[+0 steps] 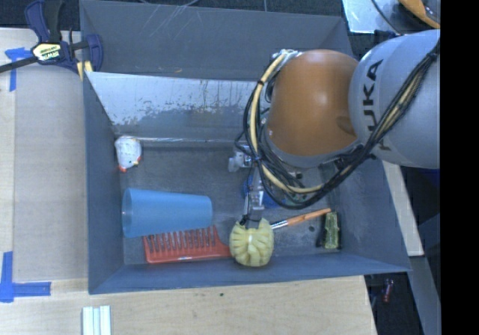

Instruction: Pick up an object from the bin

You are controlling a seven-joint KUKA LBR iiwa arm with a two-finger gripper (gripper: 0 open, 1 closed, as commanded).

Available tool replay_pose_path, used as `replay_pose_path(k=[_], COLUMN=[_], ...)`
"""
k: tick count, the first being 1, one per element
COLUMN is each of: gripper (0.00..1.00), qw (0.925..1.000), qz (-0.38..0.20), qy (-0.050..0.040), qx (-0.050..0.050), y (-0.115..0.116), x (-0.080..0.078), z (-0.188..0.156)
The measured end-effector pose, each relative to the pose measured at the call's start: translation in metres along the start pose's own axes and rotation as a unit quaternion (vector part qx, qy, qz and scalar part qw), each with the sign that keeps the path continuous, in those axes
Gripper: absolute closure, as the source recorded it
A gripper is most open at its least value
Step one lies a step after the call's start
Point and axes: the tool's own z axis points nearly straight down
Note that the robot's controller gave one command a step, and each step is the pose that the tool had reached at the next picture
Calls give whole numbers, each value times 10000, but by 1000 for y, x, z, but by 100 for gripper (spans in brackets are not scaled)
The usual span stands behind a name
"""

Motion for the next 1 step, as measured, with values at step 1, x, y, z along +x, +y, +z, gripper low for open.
replay_pose_path(k=[1], gripper=[0], qw=[10000], qz=[12], qy=[-43], qx=[-6], y=[-1], x=[-2], z=[-4])
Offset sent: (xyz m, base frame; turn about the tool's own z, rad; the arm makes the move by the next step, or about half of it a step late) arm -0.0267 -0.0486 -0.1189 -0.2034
